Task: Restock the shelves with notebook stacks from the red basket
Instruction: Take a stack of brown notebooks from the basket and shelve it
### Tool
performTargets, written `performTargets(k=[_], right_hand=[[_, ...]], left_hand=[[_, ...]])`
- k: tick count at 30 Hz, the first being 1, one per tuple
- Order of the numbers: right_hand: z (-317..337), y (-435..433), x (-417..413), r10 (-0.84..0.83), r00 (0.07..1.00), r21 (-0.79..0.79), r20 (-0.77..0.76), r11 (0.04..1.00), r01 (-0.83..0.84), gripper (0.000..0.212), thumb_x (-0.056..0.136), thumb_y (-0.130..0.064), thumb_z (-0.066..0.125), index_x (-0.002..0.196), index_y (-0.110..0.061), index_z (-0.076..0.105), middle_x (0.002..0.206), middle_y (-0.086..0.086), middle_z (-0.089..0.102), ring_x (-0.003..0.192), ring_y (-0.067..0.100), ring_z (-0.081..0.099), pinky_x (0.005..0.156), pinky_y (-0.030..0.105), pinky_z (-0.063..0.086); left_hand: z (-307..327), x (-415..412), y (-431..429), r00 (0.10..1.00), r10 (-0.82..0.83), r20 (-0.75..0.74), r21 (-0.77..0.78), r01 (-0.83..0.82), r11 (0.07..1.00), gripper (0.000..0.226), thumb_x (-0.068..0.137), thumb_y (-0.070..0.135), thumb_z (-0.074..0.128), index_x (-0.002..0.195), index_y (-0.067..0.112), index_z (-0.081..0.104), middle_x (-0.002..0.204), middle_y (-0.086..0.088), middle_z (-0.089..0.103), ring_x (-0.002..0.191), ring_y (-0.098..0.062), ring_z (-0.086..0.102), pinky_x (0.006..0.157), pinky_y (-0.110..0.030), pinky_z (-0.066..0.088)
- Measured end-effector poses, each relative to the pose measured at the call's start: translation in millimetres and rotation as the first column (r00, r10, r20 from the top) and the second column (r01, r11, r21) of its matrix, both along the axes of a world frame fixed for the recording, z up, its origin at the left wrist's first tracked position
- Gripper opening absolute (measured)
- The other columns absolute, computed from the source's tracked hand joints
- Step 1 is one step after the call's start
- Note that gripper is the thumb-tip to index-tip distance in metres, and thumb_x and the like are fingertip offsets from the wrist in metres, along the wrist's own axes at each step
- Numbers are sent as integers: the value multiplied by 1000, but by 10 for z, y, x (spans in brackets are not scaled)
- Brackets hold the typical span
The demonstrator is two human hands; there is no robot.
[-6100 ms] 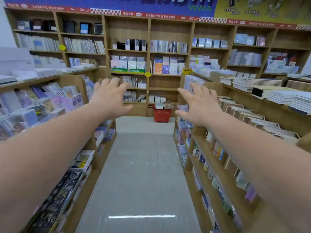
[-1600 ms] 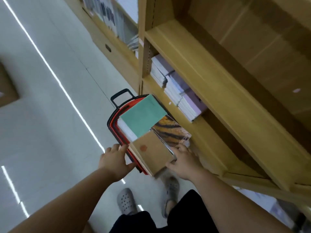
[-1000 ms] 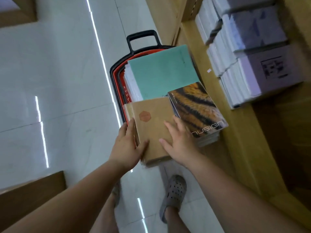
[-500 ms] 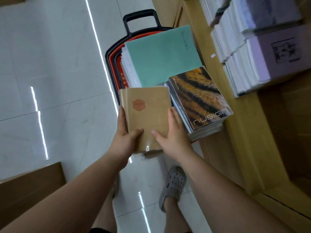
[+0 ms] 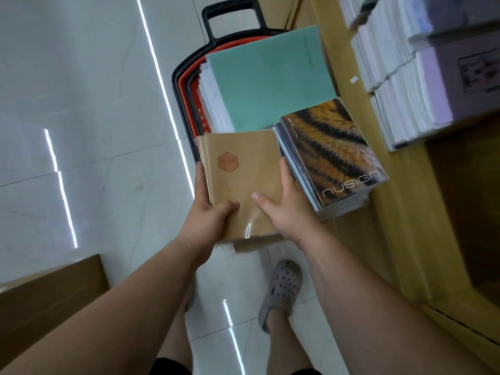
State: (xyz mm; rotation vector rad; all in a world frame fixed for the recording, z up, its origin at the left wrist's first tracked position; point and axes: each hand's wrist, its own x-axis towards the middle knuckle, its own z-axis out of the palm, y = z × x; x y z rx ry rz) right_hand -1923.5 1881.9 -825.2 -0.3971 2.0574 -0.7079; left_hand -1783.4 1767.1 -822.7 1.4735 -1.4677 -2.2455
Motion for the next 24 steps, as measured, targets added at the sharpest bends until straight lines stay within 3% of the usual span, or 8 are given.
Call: performTargets(k=[4, 8, 15, 19, 22, 24], right_hand=[[20, 121, 249, 22, 1000, -32, -4, 999, -22, 103, 70, -76, 59, 142, -71, -14, 159, -8, 37, 137, 22, 47, 110, 54, 42], [-66, 164, 257, -81, 995, -108, 59, 990, 87, 83, 72, -75, 59, 134, -82, 4, 158, -13, 37, 140, 18, 43, 112, 55, 40], [-21, 24, 439, -198, 975, -110, 100, 972, 209, 80, 72, -76, 53, 127, -87, -4, 162, -11, 32, 137, 22, 47, 110, 56, 42], [124, 31, 628, -259, 954, -65, 148, 960, 271, 80, 74, -75, 54, 129, -86, -2, 164, -12, 20, 144, 24, 35, 110, 57, 42], [265, 90, 893, -335, 923, -51, 188, 935, 350, 76, 93, -54, 61, 131, -81, 1, 164, -12, 15, 145, 19, 30, 109, 42, 41], [325, 118, 1099, -378, 912, -14, 159, 923, 385, 75, 94, -52, 60, 131, -82, 1, 163, -9, 20, 143, 20, 32, 111, 41, 37]], left_hand=[[46, 223, -101, 999, -46, -1, 20, 46, 999, 96, 93, 1, 61, 151, 59, 10, 135, 24, 52, 116, -11, 64, 85, -28, 58], [59, 335, -129, 999, -51, 1, 61, 51, 997, 97, 92, 3, 64, 151, 60, 11, 135, 23, 53, 116, -10, 64, 84, -28, 58], [21, 295, -213, 998, -55, -16, 133, 57, 989, 94, 93, 5, 63, 152, 58, 12, 139, 14, 56, 118, -15, 65, 90, -30, 56], [137, 425, -281, 993, -115, -7, 168, 114, 979, 94, 93, 5, 63, 151, 60, 14, 136, 17, 59, 116, -16, 66, 95, -36, 54], [241, 588, -333, 985, -171, -4, 203, 168, 965, 93, 93, 1, 62, 150, 60, 18, 131, 17, 62, 108, -12, 69, 82, -27, 58], [291, 710, -364, 975, -221, 5, 214, 215, 953, 92, 92, 0, 62, 150, 59, 19, 128, 21, 63, 106, -8, 70, 76, -21, 57]])
